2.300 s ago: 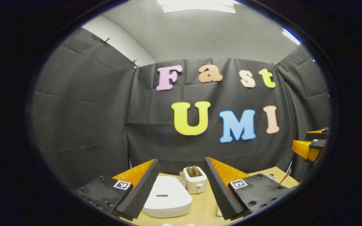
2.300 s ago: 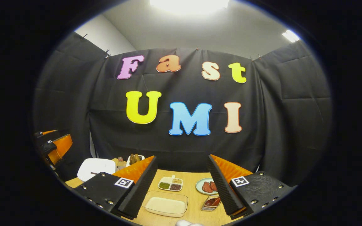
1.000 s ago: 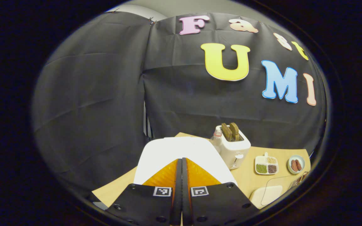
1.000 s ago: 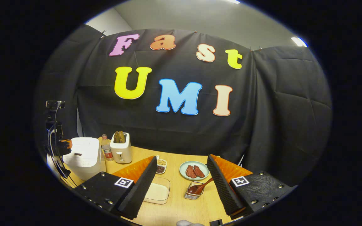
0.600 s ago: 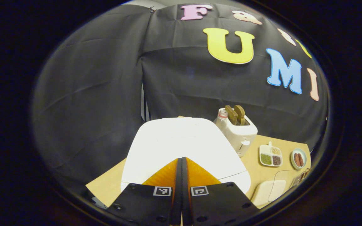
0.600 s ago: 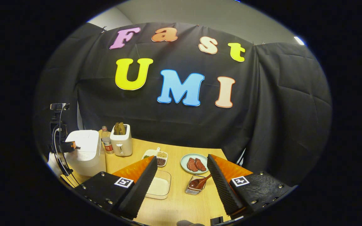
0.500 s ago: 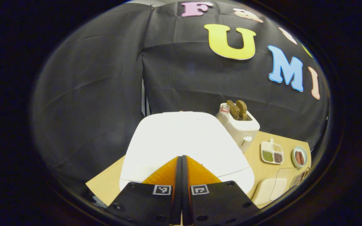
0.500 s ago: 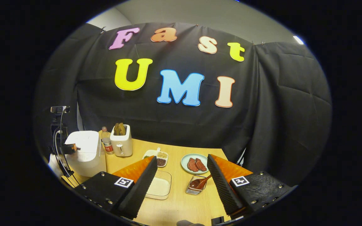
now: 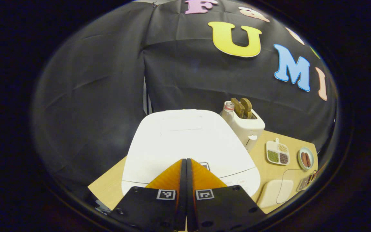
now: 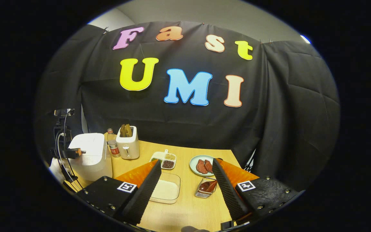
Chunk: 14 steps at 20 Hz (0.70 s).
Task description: Close the left gripper, press the button to open the rice cooker; take a wooden spoon from the chopstick holder with the right hand, scoop a spoonful of rice and pour it into the rice cooker, then put the wooden spoon back into the chopstick holder.
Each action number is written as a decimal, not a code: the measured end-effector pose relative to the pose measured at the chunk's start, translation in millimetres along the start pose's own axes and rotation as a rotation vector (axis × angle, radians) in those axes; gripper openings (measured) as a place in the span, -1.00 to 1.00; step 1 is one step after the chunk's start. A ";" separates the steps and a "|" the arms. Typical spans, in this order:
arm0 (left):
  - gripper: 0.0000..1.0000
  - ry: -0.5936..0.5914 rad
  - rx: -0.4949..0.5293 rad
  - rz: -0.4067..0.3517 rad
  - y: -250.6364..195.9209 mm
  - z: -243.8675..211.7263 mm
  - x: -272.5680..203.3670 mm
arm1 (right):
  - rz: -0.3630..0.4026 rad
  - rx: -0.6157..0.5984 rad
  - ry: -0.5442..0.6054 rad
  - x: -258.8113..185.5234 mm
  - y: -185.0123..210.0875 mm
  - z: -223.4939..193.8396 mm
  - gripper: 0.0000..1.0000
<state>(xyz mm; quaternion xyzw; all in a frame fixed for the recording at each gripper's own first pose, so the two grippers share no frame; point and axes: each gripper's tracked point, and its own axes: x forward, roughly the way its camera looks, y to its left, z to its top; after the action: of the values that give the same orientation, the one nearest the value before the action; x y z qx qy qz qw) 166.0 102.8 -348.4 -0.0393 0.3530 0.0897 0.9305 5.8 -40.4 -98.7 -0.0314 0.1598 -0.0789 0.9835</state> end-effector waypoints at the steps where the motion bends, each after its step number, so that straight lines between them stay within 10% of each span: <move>1: -0.81 -0.008 -0.009 -0.006 -0.8 3.1 -0.4 | 0.002 0.001 -0.003 -0.5 0.7 0.9 0.96; 5: -0.82 -0.151 0.047 0.016 4.7 41.7 -13.2 | 0.001 -0.012 -0.004 -2.3 -0.9 -0.7 0.96; 9: -0.84 -0.602 0.139 0.024 -6.1 178.8 -90.7 | 0.005 0.036 -0.043 -10.6 -2.4 1.9 0.96; 14: -0.84 -0.727 0.135 -0.143 -46.8 215.5 -184.8 | -0.012 0.063 -0.063 -13.8 -10.1 0.1 0.95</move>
<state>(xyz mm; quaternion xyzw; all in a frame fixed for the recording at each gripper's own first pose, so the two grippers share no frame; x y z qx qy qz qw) 179.4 60.6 -64.1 0.0320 0.0014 0.0092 0.9994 -8.5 -48.1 -93.5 -0.0038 0.1260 -0.0886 0.9881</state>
